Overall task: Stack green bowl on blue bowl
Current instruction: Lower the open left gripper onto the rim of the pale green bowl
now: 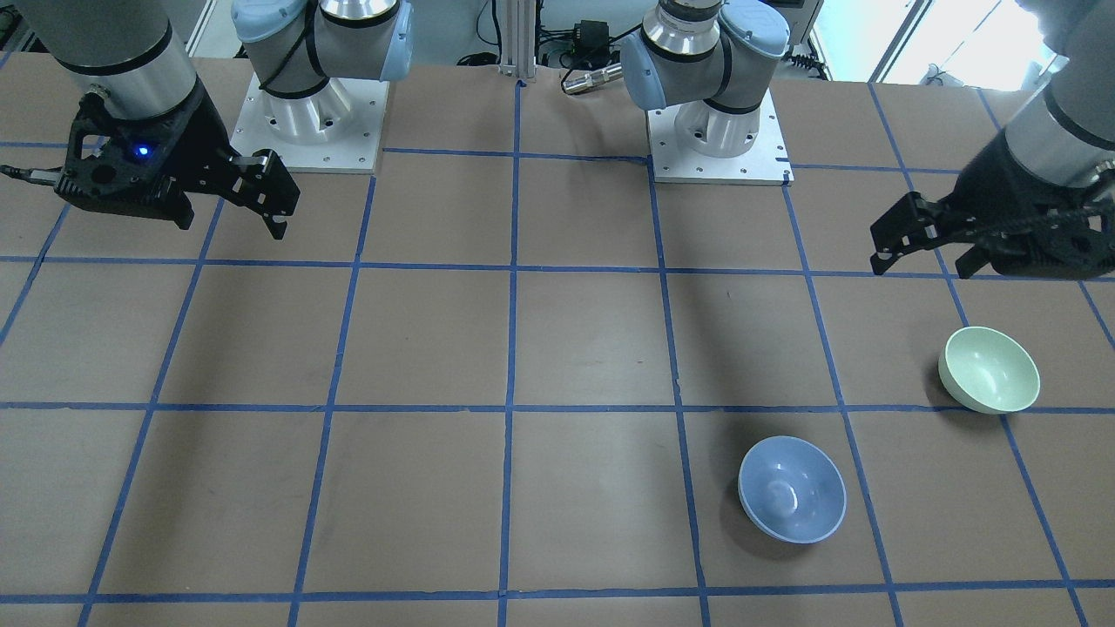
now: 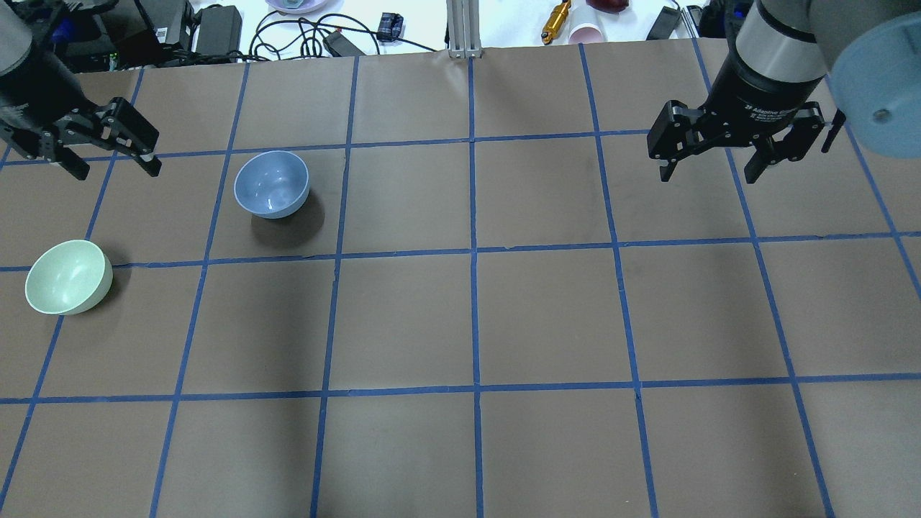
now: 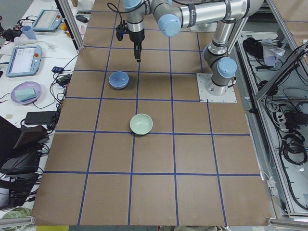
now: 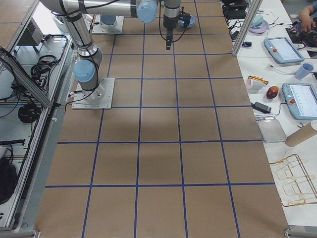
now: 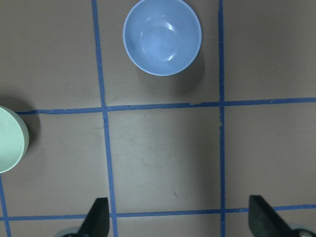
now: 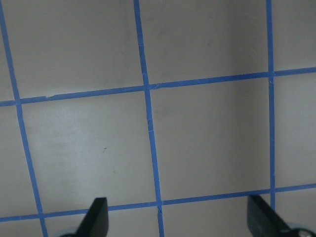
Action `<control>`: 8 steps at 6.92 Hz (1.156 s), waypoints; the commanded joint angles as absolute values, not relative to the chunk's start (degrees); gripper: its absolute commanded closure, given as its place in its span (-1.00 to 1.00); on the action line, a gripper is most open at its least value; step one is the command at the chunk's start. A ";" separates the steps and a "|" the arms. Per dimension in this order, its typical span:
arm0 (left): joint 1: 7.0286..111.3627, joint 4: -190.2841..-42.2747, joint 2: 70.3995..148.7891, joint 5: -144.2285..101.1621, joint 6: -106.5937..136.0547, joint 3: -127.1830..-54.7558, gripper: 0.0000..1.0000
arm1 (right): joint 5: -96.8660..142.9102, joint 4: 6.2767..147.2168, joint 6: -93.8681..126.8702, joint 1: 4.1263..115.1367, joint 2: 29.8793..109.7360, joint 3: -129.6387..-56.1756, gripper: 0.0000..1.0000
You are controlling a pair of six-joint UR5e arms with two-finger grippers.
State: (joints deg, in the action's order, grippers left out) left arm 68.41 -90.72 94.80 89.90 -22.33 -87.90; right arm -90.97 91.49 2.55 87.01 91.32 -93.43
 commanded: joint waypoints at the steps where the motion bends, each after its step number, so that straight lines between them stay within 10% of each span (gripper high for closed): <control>1: 59.98 -88.33 97.98 89.56 -28.64 -89.12 -1.00 | -90.97 91.49 2.55 87.01 91.32 -93.43 -1.00; 8: 42.12 -67.09 116.25 82.80 -54.46 -90.88 -1.00 | -90.97 91.49 2.55 87.01 91.32 -93.43 -1.00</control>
